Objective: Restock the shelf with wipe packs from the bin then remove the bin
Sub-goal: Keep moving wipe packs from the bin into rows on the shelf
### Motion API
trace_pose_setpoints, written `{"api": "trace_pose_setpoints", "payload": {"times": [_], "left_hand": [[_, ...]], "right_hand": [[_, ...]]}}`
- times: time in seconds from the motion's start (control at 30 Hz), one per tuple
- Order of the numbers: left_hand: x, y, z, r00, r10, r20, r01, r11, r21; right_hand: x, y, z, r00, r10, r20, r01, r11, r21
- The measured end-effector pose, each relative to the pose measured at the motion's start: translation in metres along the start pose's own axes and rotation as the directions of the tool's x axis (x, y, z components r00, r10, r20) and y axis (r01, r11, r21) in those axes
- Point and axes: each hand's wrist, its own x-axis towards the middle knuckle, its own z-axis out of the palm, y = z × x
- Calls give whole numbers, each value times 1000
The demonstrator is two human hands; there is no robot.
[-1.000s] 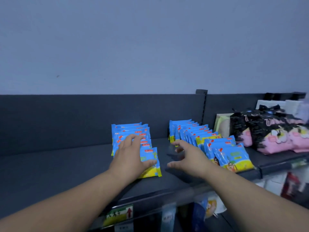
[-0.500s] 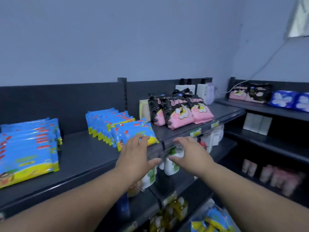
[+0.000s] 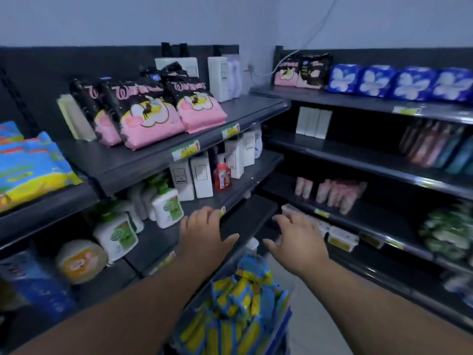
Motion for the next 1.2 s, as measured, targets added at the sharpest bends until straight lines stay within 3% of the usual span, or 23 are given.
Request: {"api": "trace_pose_setpoints", "payload": {"times": [0.3, 0.47, 0.7, 0.87, 1.03, 1.13, 1.2], "left_hand": [[-7, -40, 160, 940, 0, 341, -3, 1000, 8], [-28, -83, 243, 849, -12, 529, 42, 998, -46], [-43, -108, 319, 667, 50, 743, 38, 994, -101], [-49, -99, 355, 571, 151, 807, -31, 986, -163], [-41, -87, 383, 563, 176, 807, -5, 978, -209], [-40, -82, 395, 473, 206, 856, -140, 977, -158], [-46, -80, 400, 450, 206, 869, -216, 969, -118]], "right_hand": [[-10, 31, 147, 953, 164, 254, -185, 981, 63], [-17, 27, 239, 880, 245, 406, -303, 949, 83], [-26, 27, 321, 806, 293, 515, -379, 923, 67], [-29, 34, 353, 785, 307, 538, -405, 911, 71], [-19, 45, 372, 815, 332, 475, -373, 928, -9], [-17, 51, 380, 822, 335, 461, -334, 939, -86], [-20, 54, 383, 823, 331, 462, -316, 942, -112]]}}
